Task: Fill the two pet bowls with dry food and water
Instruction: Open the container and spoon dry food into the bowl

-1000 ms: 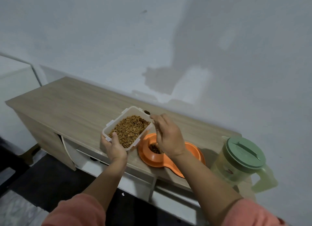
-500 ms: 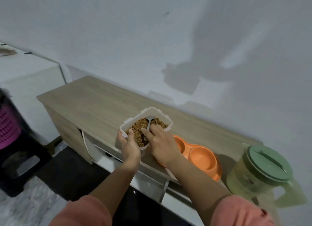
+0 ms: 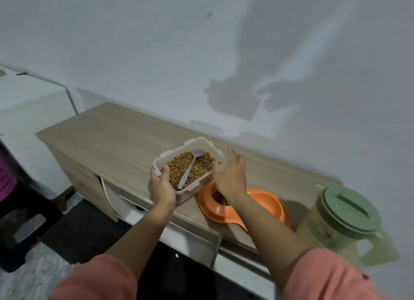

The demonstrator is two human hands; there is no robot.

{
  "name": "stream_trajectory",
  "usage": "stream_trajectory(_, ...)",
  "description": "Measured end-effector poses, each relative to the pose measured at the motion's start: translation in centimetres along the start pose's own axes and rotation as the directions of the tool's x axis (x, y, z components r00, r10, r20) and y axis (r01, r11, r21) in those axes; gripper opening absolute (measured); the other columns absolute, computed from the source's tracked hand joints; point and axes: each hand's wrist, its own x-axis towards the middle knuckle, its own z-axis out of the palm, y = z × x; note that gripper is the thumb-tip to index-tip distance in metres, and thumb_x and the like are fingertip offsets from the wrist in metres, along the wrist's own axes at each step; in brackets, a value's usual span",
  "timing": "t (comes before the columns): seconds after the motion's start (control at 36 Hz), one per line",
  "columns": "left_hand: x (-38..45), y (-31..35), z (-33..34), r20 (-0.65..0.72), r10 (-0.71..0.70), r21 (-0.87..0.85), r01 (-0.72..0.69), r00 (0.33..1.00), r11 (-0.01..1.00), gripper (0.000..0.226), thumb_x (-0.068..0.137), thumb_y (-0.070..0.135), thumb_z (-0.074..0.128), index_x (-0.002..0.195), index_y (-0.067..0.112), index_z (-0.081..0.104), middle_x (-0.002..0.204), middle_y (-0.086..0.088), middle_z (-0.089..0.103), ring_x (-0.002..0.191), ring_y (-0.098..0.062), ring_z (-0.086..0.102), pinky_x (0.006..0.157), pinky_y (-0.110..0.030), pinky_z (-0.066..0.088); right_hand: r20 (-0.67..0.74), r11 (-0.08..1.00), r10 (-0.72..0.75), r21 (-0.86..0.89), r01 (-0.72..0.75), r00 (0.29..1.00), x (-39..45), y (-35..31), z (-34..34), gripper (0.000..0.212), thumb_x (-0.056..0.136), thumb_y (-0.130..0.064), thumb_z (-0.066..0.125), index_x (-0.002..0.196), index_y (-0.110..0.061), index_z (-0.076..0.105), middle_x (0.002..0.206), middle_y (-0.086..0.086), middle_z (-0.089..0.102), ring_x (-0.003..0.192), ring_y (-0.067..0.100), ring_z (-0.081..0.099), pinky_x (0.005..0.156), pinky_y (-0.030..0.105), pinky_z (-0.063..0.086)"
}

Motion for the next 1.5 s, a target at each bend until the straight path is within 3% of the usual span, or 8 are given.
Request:
stream_trajectory(0.06, 0.8, 0.1, 0.0, 0.034, -0.055, 0.071, 0.052, 0.998, 0.996, 0.070, 0.059, 0.085, 0.050, 0.121, 0.052, 0.044, 0.124, -0.004, 0.059, 0.114, -0.034, 0.059, 0.091, -0.057, 0.050, 0.038, 0.988, 0.132, 0.075, -0.135, 0.990, 0.6, 0.1, -0.6, 0.062, 0.096, -0.031, 0.050, 0.149, -0.013, 0.025, 0.149, 0.011, 0.032, 0.135, 0.025, 0.036, 0.109, 0.030, 0.031)
stream_trajectory(0.17, -1.6, 3.5, 1.0, 0.201, -0.086, -0.003, 0.088, 0.976, 0.996, 0.028, 0.095, 0.048, 0.042, 0.115, 0.032, 0.054, 0.120, -0.008, 0.064, 0.110, -0.032, 0.062, 0.094, -0.058, 0.048, 0.109, 0.964, 0.252, 0.057, -0.259, 0.962, 1.3, 0.4, -1.4, 0.049, 0.097, -0.038, 0.042, 0.135, -0.008, 0.046, 0.133, 0.014, 0.054, 0.122, 0.031, 0.050, 0.103, 0.038, 0.041)
stream_trajectory(0.42, 1.2, 3.5, 3.5, 0.426, -0.149, -0.018, 0.173, 0.892, 0.985, 0.055, 0.085, 0.051, 0.057, 0.131, 0.023, 0.049, 0.119, -0.012, 0.065, 0.095, -0.035, 0.066, 0.085, -0.047, 0.053, -0.013, 0.932, 0.359, -0.045, -0.359, 0.933, 2.3, 1.7, -2.3, 0.049, 0.103, -0.021, 0.021, 0.121, 0.003, 0.060, 0.124, 0.024, 0.059, 0.118, 0.037, 0.052, 0.102, 0.041, 0.041)
stream_trajectory(0.5, 1.7, 3.7, 5.0, 0.517, -0.102, -0.011, 0.126, 0.850, 0.992, 0.074, 0.074, 0.048, 0.068, 0.140, 0.025, 0.041, 0.130, -0.013, 0.061, 0.108, -0.037, 0.064, 0.100, -0.056, 0.045, -0.078, 0.902, 0.427, -0.029, -0.430, 0.901, 2.9, 2.6, -2.4, 0.049, 0.103, -0.019, 0.020, 0.122, 0.004, 0.059, 0.127, 0.024, 0.058, 0.120, 0.037, 0.051, 0.101, 0.039, 0.038)
stream_trajectory(0.67, 2.6, 3.9, 9.1, 0.540, -0.021, 0.309, -0.174, 0.841, 0.935, 0.080, 0.073, 0.083, 0.038, 0.144, 0.046, 0.030, 0.147, 0.004, 0.045, 0.131, -0.028, 0.047, 0.108, -0.054, 0.037, -0.193, 0.827, 0.561, 0.077, -0.557, 0.805, 4.5, 4.6, -2.5, 0.047, 0.103, -0.015, 0.020, 0.122, 0.005, 0.058, 0.126, 0.024, 0.058, 0.118, 0.037, 0.052, 0.098, 0.038, 0.039)
stream_trajectory(0.83, 4.9, 3.2, 13.9, 0.583, 0.035, 0.442, -0.354, 0.811, 0.824, 0.059, 0.099, 0.053, 0.014, 0.146, 0.023, 0.036, 0.149, -0.004, 0.039, 0.136, -0.023, 0.039, 0.099, -0.032, 0.032, -0.264, 0.748, 0.660, 0.147, -0.647, 0.703, 7.2, 6.8, -2.7, 0.047, 0.104, -0.019, 0.020, 0.122, 0.005, 0.057, 0.127, 0.024, 0.057, 0.119, 0.037, 0.051, 0.099, 0.038, 0.038)
stream_trajectory(1.17, 11.1, -1.4, 20.3, 0.605, -0.109, 0.608, -0.368, 0.789, 0.704, 0.062, 0.091, 0.066, 0.008, 0.147, 0.043, 0.017, 0.152, 0.001, 0.037, 0.135, -0.030, 0.041, 0.110, -0.050, 0.034, -0.288, 0.687, 0.713, 0.104, -0.719, 0.639, 12.9, 11.2, -2.6, 0.045, 0.104, -0.016, 0.020, 0.127, 0.006, 0.052, 0.131, 0.025, 0.054, 0.123, 0.037, 0.049, 0.102, 0.038, 0.037)
stream_trajectory(1.5, 12.5, -1.6, 23.6, 0.608, -0.113, 0.602, -0.364, 0.786, 0.711, 0.055, 0.097, 0.058, 0.011, 0.148, 0.042, 0.019, 0.152, 0.001, 0.037, 0.136, -0.028, 0.040, 0.109, -0.045, 0.034, -0.285, 0.668, 0.729, 0.097, -0.738, 0.623, 15.8, 13.2, -2.5, 0.046, 0.104, -0.015, 0.018, 0.129, 0.005, 0.051, 0.130, 0.024, 0.054, 0.121, 0.036, 0.051, 0.100, 0.038, 0.039)
